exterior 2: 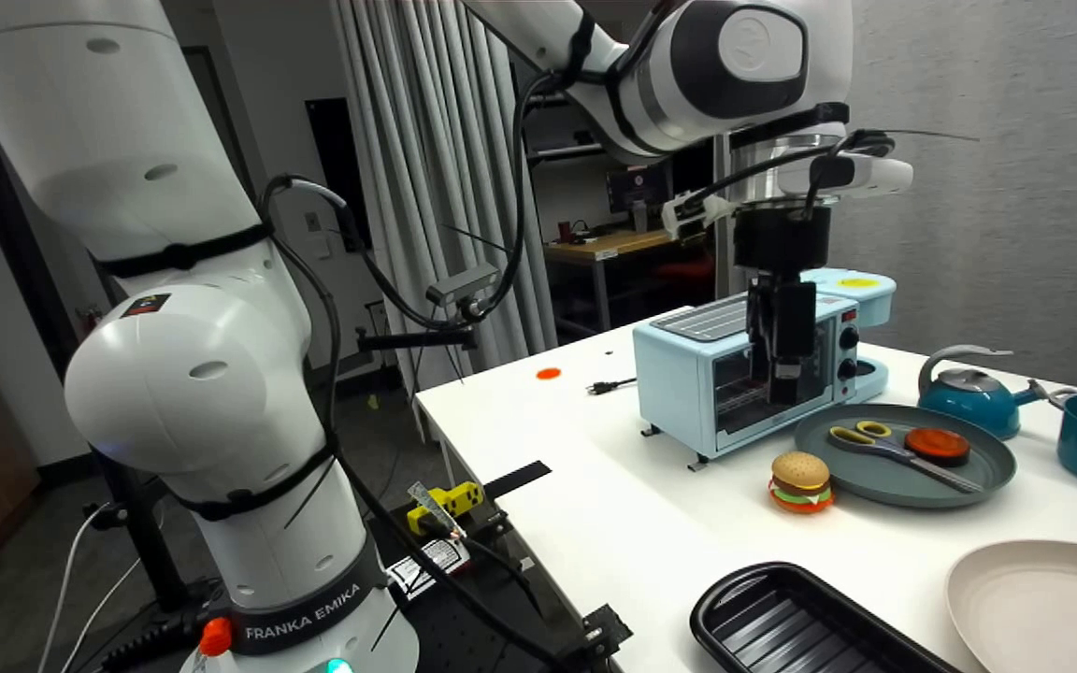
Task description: Remove the yellow object from the plate and put it in the green cup.
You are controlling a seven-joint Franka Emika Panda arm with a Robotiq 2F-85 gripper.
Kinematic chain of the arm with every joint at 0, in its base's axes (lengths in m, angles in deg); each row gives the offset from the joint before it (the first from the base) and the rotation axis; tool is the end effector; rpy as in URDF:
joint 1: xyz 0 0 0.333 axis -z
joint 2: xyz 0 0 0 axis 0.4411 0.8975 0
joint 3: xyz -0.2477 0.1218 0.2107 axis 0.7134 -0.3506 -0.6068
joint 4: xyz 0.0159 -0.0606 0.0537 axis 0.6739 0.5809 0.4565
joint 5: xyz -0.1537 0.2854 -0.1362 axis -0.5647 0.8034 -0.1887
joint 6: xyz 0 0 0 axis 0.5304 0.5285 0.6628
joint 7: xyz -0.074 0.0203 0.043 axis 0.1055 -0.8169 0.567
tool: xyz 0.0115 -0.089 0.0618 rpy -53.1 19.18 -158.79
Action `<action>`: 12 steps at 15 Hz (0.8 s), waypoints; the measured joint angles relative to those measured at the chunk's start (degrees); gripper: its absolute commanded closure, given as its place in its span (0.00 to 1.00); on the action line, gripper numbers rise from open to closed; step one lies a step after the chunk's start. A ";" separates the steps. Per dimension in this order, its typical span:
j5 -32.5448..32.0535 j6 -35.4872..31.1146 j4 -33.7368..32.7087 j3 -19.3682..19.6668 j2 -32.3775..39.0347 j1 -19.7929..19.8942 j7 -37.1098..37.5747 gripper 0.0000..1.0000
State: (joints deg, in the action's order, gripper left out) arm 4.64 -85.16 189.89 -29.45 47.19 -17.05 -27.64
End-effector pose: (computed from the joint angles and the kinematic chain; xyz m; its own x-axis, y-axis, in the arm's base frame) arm 0.4190 -0.1198 0.4129 0.7454 -0.6624 -0.0751 -0.6400 -0.7426 0.1975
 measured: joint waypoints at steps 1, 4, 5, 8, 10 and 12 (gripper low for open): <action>0.00 -0.06 -0.61 0.35 0.88 0.06 0.38 0.00; 0.00 -0.28 -3.69 2.14 4.61 0.50 1.73 0.00; 0.00 -0.32 -5.08 2.96 6.20 0.76 2.06 0.00; 0.12 -0.34 -9.98 5.74 11.60 1.78 1.99 0.00; 0.74 -0.33 -13.68 7.44 15.52 2.61 0.97 0.00; 1.92 -0.33 -17.49 8.71 19.43 3.51 -1.27 0.00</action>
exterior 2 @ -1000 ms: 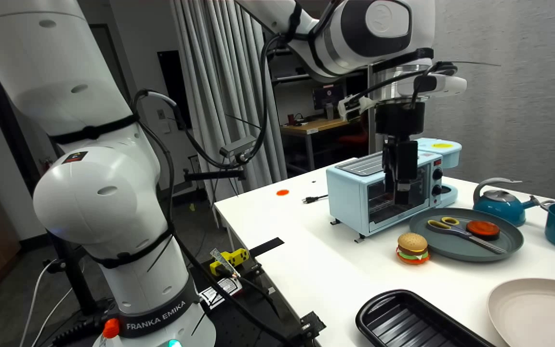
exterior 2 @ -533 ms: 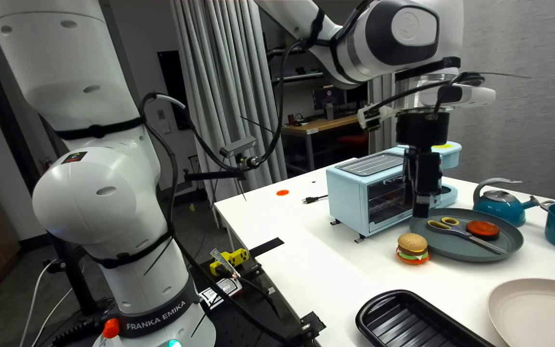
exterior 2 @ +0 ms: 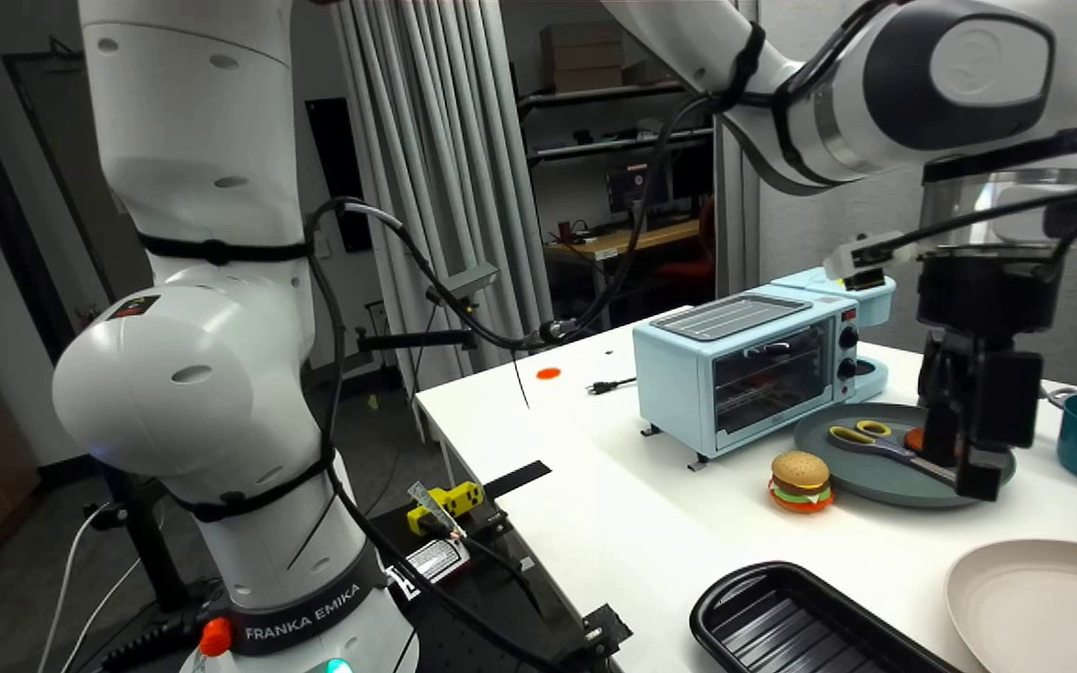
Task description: Remove the yellow object from the plate and put it in the green cup.
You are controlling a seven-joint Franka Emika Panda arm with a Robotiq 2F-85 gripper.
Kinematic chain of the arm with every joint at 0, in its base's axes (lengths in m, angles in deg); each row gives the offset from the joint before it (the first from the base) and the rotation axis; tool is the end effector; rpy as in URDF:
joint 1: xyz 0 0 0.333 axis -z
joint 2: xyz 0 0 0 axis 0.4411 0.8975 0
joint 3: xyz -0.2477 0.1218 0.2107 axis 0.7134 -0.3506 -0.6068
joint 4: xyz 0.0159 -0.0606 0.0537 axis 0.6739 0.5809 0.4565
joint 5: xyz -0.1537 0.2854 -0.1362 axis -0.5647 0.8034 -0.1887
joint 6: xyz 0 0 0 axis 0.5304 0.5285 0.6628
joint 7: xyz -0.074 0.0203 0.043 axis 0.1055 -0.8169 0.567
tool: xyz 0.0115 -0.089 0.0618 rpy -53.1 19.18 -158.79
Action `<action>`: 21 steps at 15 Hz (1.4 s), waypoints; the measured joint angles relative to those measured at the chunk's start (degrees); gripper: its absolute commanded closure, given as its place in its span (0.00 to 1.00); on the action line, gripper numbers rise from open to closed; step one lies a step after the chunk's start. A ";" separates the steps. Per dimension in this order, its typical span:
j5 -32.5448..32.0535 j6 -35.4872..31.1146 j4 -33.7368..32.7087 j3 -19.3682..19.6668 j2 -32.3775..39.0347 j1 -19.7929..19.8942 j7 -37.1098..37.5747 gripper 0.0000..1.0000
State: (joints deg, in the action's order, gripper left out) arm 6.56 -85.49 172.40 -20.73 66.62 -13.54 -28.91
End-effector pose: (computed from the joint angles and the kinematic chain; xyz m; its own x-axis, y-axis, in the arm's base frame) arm 0.4820 -0.2464 0.3683 0.5908 -0.8031 -0.0782 -0.7702 -0.5902 0.2418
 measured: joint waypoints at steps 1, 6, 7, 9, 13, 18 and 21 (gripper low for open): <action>0.86 0.00 -1.83 0.42 1.83 0.47 -1.58 0.00; 6.58 0.01 -10.73 0.39 9.97 3.27 -15.83 0.00; 7.65 0.01 -12.31 0.06 11.24 3.82 -19.25 0.00; 8.70 0.01 -15.14 -0.71 13.36 4.70 -25.17 0.00; 8.64 0.01 -19.35 -1.50 16.08 5.06 -30.43 0.00; 8.63 0.01 -20.20 -1.55 16.70 5.06 -30.58 0.00; 8.63 0.01 -20.23 -1.54 16.73 5.06 -30.58 0.00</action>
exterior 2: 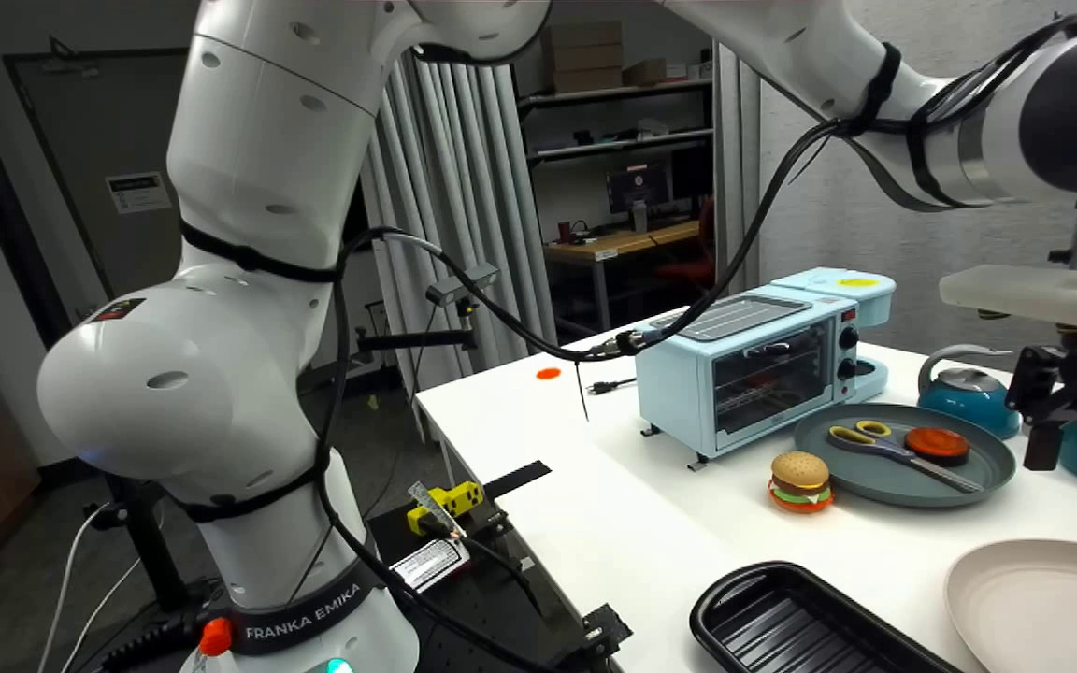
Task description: Remove the yellow object from the plate and put it in the green cup.
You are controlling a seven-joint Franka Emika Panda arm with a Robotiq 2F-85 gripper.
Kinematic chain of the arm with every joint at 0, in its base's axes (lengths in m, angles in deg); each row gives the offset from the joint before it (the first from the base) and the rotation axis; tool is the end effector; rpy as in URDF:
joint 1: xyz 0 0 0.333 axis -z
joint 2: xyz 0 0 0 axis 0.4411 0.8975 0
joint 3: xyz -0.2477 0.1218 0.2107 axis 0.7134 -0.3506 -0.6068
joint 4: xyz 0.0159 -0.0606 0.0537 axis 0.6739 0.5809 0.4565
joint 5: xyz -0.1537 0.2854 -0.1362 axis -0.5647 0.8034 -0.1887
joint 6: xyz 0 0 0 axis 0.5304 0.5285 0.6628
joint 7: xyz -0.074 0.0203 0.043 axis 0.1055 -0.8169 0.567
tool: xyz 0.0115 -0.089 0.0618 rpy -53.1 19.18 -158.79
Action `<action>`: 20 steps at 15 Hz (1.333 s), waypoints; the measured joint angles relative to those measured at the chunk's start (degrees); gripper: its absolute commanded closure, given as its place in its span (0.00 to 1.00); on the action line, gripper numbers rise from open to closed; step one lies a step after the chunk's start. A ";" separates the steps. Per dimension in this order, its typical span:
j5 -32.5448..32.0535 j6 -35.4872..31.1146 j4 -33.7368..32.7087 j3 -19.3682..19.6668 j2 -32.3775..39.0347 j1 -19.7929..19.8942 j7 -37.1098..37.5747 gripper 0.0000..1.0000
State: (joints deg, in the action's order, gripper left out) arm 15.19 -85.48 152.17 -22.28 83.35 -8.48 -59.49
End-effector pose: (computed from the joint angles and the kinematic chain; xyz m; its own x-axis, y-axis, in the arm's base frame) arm 0.5635 -0.3082 0.3335 0.8585 -0.4990 -0.1181 -0.4885 -0.8659 0.1076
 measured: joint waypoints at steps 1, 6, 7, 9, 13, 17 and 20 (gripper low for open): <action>0.00 0.00 0.03 0.00 0.00 0.00 0.05 0.00; 0.00 0.00 -0.57 0.25 1.24 0.00 1.22 0.00; 0.00 -0.02 -1.18 0.47 1.97 0.02 1.57 0.00; 0.00 -0.27 -2.88 0.94 3.87 0.25 2.12 0.00; 0.00 -0.34 -7.19 1.25 8.46 1.57 2.12 0.00; 0.02 -0.35 -11.75 1.03 13.60 2.79 1.84 0.00; 0.02 -1.00 -14.89 0.41 17.14 3.68 1.02 0.00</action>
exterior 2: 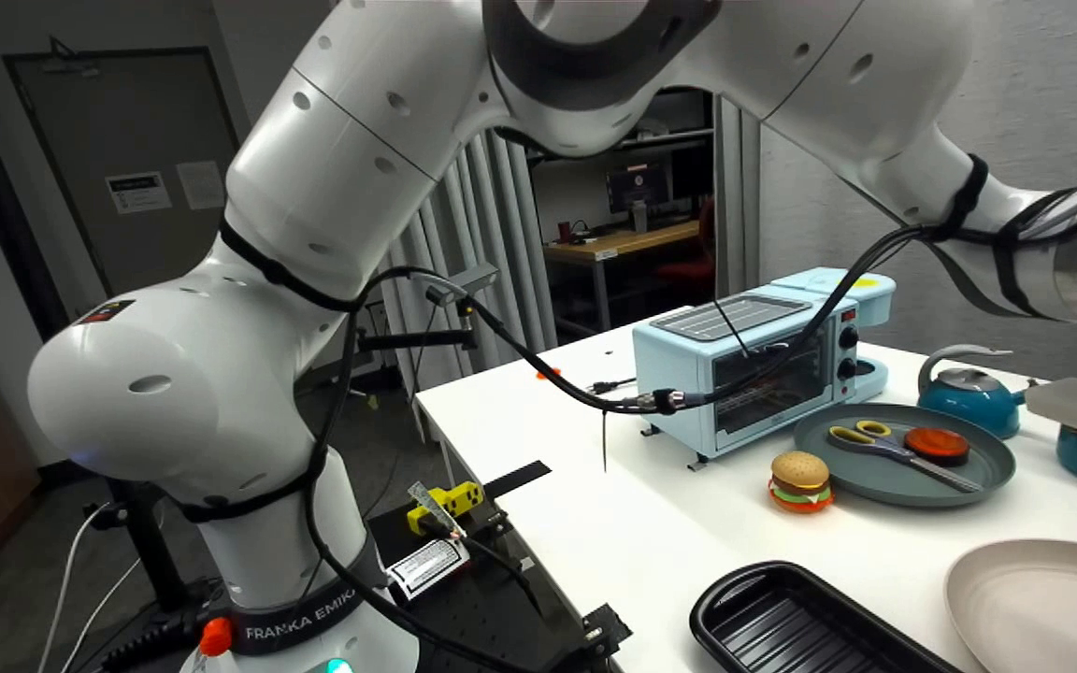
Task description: Remove the yellow object from the plate and put it in the green cup.
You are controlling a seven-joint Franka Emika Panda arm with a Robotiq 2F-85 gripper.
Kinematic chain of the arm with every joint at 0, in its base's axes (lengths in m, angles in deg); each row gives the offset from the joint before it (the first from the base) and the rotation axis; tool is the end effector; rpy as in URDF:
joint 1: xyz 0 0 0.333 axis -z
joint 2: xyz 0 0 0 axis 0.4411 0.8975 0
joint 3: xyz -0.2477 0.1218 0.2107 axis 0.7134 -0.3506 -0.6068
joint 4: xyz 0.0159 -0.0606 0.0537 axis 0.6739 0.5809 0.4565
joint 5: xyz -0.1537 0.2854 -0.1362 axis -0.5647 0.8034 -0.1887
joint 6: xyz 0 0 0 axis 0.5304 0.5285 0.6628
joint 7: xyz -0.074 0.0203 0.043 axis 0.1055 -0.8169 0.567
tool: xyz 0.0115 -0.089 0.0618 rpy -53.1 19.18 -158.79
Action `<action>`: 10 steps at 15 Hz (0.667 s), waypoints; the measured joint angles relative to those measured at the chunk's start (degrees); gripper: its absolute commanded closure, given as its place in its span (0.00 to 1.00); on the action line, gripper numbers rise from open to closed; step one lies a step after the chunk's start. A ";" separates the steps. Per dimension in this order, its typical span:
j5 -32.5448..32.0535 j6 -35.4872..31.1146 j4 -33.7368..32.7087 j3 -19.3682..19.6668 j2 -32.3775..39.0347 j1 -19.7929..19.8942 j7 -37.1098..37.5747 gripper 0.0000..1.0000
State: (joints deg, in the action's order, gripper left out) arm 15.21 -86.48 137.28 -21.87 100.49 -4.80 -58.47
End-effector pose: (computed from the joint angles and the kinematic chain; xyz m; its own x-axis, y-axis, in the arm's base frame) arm 0.5961 -0.3666 0.2385 0.8279 -0.5450 -0.1325 -0.5235 -0.8356 0.1663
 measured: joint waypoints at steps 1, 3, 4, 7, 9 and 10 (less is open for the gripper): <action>0.00 -0.40 -0.98 -0.23 1.09 0.27 -0.35 0.00; 0.00 -0.63 -2.94 -0.59 3.15 0.76 -0.97 0.00; 0.00 -0.66 -3.93 -0.67 4.10 0.99 -1.29 0.00; 0.00 -0.80 -6.36 -0.79 6.50 1.85 -2.51 0.00; 0.02 -0.80 -7.68 -0.92 7.70 2.71 -3.63 0.00; 0.03 -0.80 -8.28 -1.03 8.18 3.22 -4.21 0.00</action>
State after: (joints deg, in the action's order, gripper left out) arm 15.24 -87.28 128.99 -22.90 108.67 -1.58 -62.68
